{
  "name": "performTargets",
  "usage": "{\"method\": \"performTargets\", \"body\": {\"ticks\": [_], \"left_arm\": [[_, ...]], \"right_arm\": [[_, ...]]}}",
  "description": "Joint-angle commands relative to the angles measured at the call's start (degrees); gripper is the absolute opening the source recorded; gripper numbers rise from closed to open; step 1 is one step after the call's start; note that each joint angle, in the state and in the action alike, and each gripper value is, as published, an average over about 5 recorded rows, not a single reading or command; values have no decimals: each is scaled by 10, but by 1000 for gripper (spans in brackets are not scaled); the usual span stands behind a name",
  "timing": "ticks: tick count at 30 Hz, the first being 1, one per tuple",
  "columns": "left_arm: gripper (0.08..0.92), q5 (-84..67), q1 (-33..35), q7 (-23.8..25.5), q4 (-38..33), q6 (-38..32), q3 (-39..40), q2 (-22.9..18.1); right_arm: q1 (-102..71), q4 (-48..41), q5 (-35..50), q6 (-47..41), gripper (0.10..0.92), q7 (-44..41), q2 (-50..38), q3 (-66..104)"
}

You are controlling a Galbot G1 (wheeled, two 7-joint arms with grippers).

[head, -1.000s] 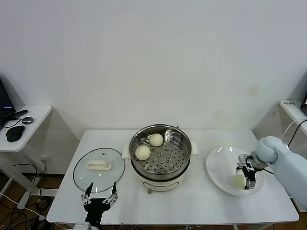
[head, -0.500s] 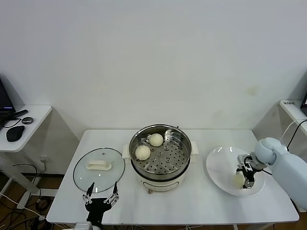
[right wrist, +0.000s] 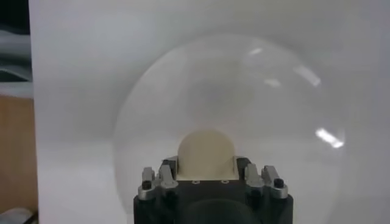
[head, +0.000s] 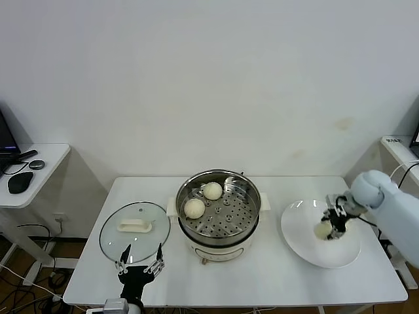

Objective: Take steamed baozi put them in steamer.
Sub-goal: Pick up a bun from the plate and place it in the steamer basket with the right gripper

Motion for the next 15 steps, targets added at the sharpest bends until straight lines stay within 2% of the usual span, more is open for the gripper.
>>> {"method": "performTargets", "body": {"ticks": [1,5,9,15], "left_arm": [[823,4,-9,-6,-2,6,-5,0],[823,7,-12,-4,5,14,-6,2],[823,8,-11,-10,8,14,-3,-3],[823,6,-8,-17,1,14,-2,-7]], "right_arm": [[315,1,150,-26,575,-9,80,-208],[415,1,220,-33,577,-19,145,-272],[435,13,268,-21,578,-26,191,-290],[417,40,268,91,630,-33,227,-316]]}}
